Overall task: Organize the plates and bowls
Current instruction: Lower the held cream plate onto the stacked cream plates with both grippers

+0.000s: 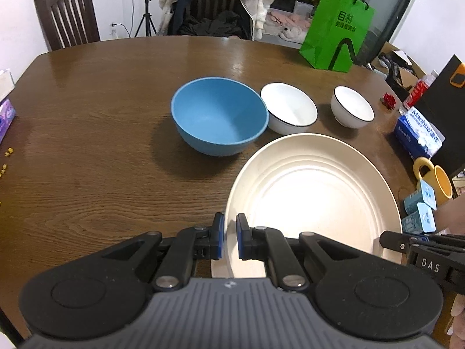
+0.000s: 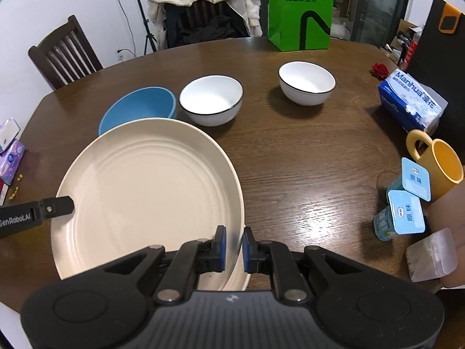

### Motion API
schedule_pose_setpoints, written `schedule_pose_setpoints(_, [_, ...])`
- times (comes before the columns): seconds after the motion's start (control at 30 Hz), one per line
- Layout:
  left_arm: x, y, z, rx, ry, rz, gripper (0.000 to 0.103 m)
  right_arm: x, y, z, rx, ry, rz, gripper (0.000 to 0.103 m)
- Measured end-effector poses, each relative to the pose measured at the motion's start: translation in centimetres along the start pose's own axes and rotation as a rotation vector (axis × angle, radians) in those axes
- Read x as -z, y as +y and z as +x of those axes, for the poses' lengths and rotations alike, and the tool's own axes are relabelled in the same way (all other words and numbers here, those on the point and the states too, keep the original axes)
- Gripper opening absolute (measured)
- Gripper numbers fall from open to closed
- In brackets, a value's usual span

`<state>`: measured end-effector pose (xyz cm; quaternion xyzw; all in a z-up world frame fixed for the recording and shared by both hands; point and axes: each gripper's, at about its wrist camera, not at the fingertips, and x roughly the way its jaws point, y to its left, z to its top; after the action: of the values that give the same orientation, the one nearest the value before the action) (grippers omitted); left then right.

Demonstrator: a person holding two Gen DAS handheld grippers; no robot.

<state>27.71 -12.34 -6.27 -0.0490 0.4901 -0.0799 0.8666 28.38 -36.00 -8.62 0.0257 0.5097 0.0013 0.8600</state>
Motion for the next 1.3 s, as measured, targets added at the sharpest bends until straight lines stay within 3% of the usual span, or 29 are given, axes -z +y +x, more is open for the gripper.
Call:
schedule_pose_setpoints(0.57, [1.2, -1.8, 3.2, 0.004, 0.054, 0.026, 0.009, 0.8, -2.0, 2.5, 0.034, 0.047, -0.011, 0.011])
schedule_pose_setpoints(1.3, [3.0, -0.1, 5.7, -0.009, 0.101, 0.006, 0.009, 2.5, -0.8, 6.4, 0.053, 0.101, -0.064, 0.013])
